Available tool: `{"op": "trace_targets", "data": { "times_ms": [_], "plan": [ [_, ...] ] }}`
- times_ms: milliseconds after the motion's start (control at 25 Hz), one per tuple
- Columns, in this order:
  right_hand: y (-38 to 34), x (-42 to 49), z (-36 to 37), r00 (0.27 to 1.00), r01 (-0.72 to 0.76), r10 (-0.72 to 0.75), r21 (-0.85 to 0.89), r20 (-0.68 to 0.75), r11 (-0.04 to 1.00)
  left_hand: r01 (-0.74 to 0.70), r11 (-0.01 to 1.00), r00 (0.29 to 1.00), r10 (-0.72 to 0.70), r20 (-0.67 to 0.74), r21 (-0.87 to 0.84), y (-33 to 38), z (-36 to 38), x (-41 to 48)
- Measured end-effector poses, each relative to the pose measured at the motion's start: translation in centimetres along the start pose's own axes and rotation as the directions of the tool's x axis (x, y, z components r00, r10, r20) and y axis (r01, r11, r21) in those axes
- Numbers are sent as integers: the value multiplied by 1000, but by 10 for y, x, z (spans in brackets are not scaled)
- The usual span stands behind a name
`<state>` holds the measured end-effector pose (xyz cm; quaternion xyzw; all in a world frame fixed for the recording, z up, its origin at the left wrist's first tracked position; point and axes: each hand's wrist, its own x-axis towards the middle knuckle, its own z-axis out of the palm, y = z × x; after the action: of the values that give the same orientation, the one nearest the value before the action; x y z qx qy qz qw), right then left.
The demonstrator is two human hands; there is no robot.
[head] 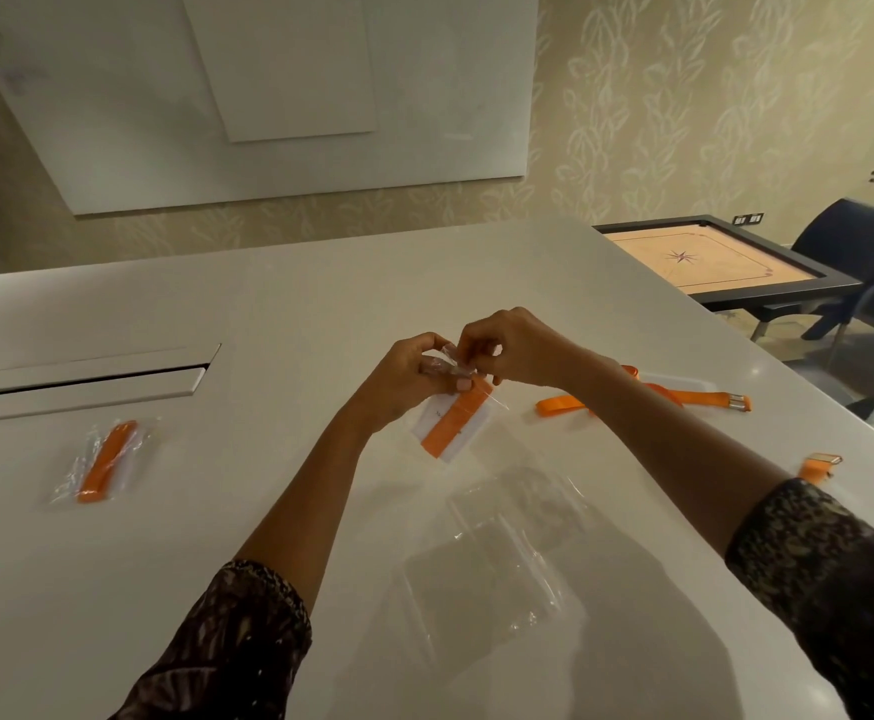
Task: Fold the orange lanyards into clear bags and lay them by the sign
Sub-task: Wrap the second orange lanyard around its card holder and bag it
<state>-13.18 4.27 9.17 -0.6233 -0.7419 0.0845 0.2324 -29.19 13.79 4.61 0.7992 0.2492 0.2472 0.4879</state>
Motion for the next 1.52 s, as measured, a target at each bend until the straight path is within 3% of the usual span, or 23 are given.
{"op": "trace_targets", "data": {
  "times_ms": [320, 560, 800, 1200, 1520],
  "plan": [
    [13, -16, 1, 988, 3, 29, -201, 154, 980, 69, 996, 997, -70, -19, -57, -11, -17, -1],
    [19, -17, 13, 999, -49, 48, -56, -12, 997, 55, 992, 997, -60, -43, -114, -11, -14, -3],
    [20, -16, 33, 970, -158, 165, 57, -177, 986, 115, 983, 988, -128, -88, -140, -14, -11, -2],
    [4, -5, 28, 972, -191, 191, 7, -137, 981, 175, 985, 978, -174, -119, 4, 0, -27, -9],
    [-1, -5, 36, 964, -188, 180, -26, -194, 982, 231, 968, 966, -216, -142, 98, 4, -39, -18]
  ]
}}
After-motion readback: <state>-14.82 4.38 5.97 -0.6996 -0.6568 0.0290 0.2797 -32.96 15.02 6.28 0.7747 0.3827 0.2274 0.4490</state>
